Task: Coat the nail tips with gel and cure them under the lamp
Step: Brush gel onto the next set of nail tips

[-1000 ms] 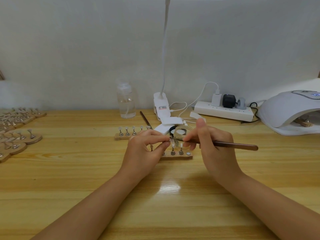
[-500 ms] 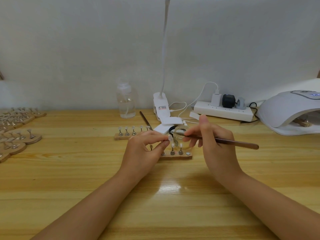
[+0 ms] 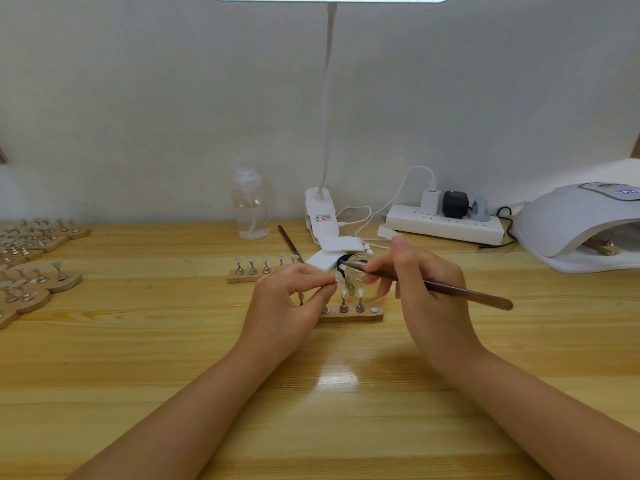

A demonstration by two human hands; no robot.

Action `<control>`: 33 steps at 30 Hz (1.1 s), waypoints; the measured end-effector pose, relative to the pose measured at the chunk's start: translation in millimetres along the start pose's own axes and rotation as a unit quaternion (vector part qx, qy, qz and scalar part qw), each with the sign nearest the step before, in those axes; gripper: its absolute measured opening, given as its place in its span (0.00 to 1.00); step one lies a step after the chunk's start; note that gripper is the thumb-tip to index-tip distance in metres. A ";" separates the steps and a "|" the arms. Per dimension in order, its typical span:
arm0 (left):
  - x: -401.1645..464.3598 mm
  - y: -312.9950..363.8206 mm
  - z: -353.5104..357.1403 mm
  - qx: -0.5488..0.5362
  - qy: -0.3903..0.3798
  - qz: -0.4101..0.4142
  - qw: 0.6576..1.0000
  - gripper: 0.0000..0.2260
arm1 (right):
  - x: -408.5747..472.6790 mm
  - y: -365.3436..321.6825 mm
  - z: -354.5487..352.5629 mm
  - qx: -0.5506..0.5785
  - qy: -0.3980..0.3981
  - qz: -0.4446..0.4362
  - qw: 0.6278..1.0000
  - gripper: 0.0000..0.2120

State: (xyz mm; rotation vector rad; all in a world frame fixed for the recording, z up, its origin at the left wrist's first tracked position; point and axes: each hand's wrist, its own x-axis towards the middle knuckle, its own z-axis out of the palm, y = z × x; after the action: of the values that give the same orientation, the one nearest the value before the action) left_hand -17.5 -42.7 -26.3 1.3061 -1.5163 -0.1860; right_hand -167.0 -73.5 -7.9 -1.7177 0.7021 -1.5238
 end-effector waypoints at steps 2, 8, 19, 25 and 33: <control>-0.6 0.9 0.0 0.001 -0.002 0.001 1.000 0.12 | -0.5 -0.3 1.5 -0.002 -0.016 0.017 1.000 0.22; 0.0 1.9 0.1 0.000 0.005 -0.014 1.000 0.11 | -0.2 0.0 0.8 -0.011 -0.003 -0.004 1.000 0.20; 0.6 -1.0 -1.5 -0.003 0.010 -0.006 1.000 0.10 | -1.5 -0.8 1.4 -0.006 -0.011 0.026 1.000 0.23; 0.5 -0.1 -3.5 -0.017 0.033 -0.018 0.999 0.07 | -0.6 1.8 -3.0 -0.038 0.008 -0.025 0.999 0.14; -0.1 1.8 -4.0 -0.057 0.030 -0.057 0.996 0.01 | -4.5 4.3 -2.4 -0.029 0.000 -0.044 0.999 0.14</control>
State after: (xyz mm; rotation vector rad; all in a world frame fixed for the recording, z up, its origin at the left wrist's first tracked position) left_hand -15.5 -40.0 -23.5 1.2972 -1.3621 -0.3000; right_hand -169.8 -72.8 -13.9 -1.8133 0.6857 -1.5761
